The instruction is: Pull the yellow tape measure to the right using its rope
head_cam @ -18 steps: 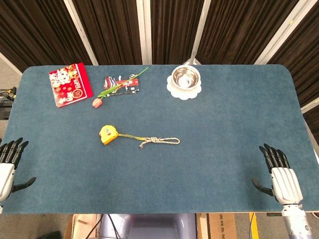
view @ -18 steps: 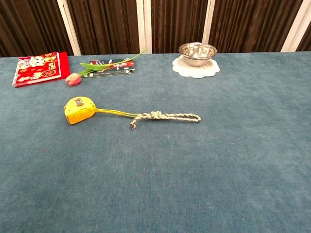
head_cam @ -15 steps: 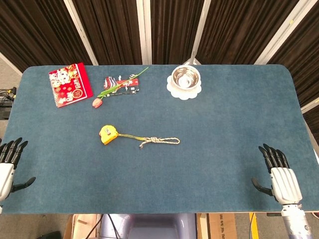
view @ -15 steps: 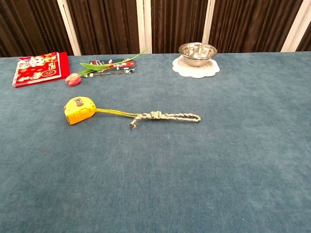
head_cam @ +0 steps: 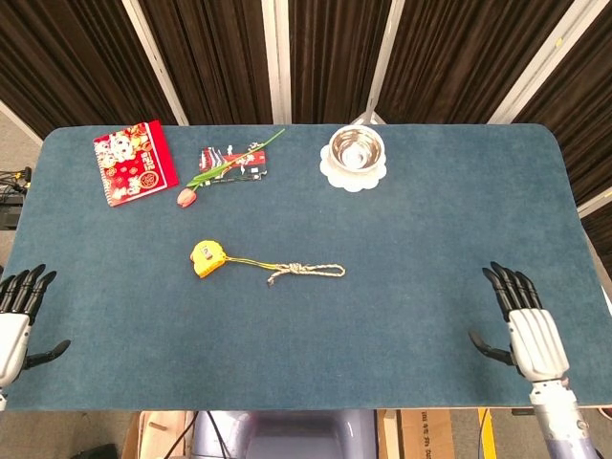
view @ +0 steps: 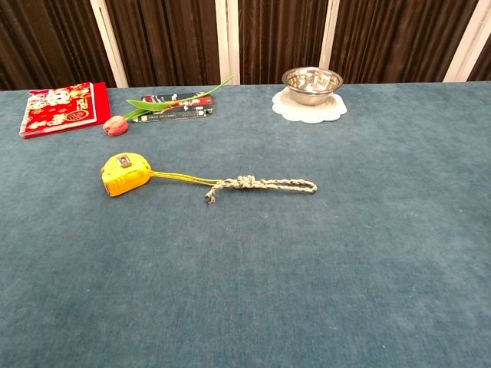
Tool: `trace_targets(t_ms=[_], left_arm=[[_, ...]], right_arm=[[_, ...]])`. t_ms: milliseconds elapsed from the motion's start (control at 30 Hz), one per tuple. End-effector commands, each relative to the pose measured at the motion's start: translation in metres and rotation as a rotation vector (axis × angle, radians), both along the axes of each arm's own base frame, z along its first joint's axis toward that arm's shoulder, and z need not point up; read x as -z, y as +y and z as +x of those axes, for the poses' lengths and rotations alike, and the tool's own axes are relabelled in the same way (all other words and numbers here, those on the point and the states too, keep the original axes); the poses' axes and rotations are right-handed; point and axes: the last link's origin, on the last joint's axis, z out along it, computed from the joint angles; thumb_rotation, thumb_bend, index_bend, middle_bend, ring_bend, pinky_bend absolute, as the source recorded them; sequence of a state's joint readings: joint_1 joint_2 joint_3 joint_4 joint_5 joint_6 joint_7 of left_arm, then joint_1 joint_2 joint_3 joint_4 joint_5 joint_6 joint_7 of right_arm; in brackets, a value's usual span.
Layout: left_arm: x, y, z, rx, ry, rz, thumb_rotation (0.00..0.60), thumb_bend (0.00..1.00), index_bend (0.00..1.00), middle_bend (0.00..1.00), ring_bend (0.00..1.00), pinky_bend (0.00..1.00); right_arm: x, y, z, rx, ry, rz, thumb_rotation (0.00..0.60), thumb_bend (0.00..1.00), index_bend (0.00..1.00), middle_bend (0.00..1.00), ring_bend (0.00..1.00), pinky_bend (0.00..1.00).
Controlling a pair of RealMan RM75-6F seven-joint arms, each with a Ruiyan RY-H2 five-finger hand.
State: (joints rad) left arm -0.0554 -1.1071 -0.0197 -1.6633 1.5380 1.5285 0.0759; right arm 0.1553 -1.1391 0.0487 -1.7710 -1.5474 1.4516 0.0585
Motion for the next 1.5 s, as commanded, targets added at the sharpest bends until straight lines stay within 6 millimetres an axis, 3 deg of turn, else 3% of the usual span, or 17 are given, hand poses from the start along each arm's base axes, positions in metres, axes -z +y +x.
trace_targets(t_ms=[33,233,267,400,700,900,1500], left_arm=[[0.0,0.001,0.0,0.0,-0.004,-0.003,0.6,0.0,0.0,0.0,0.0,0.0],[0.003,0.002,0.0,0.006,-0.002,-0.016,0.6,0.0,0.0,0.0,0.0,0.0],[0.004,0.002,0.0,0.002,-0.004,-0.02,0.6,0.0,0.0,0.0,0.0,0.0],[0.003,0.003,0.0,0.002,-0.01,-0.021,0.6,0.0,0.0,0.0,0.0,0.0],[0.005,0.004,-0.001,-0.001,-0.023,-0.039,0.6,0.0,0.0,0.0,0.0,0.0],[0.005,0.006,-0.002,-0.013,-0.039,-0.048,0.6,0.0,0.0,0.0,0.0,0.0],[0.009,0.01,-0.003,-0.031,-0.061,-0.071,0.6,0.0,0.0,0.0,0.0,0.0]], right_arm=[[0.011,-0.023,0.018,-0.019,-0.034,0.06,0.6,0.28,0.08,0.0,0.0,0.0],[0.03,-0.053,0.046,-0.064,-0.017,0.118,0.6,0.28,0.22,0.02,0.0,0.0],[0.039,-0.065,0.06,-0.091,-0.022,0.135,0.6,0.28,0.24,0.03,0.0,0.0],[0.06,-0.088,0.084,-0.108,-0.015,0.144,0.6,0.28,0.31,0.05,0.0,0.0],[0.11,-0.113,0.121,-0.121,-0.015,0.19,0.6,0.32,0.45,0.12,0.0,0.0],[0.143,-0.122,0.13,-0.095,-0.005,0.218,0.6,0.35,0.47,0.12,0.0,0.0],[0.193,-0.13,0.126,-0.025,0.011,0.254,0.6,0.39,0.49,0.13,0.0,0.0]])
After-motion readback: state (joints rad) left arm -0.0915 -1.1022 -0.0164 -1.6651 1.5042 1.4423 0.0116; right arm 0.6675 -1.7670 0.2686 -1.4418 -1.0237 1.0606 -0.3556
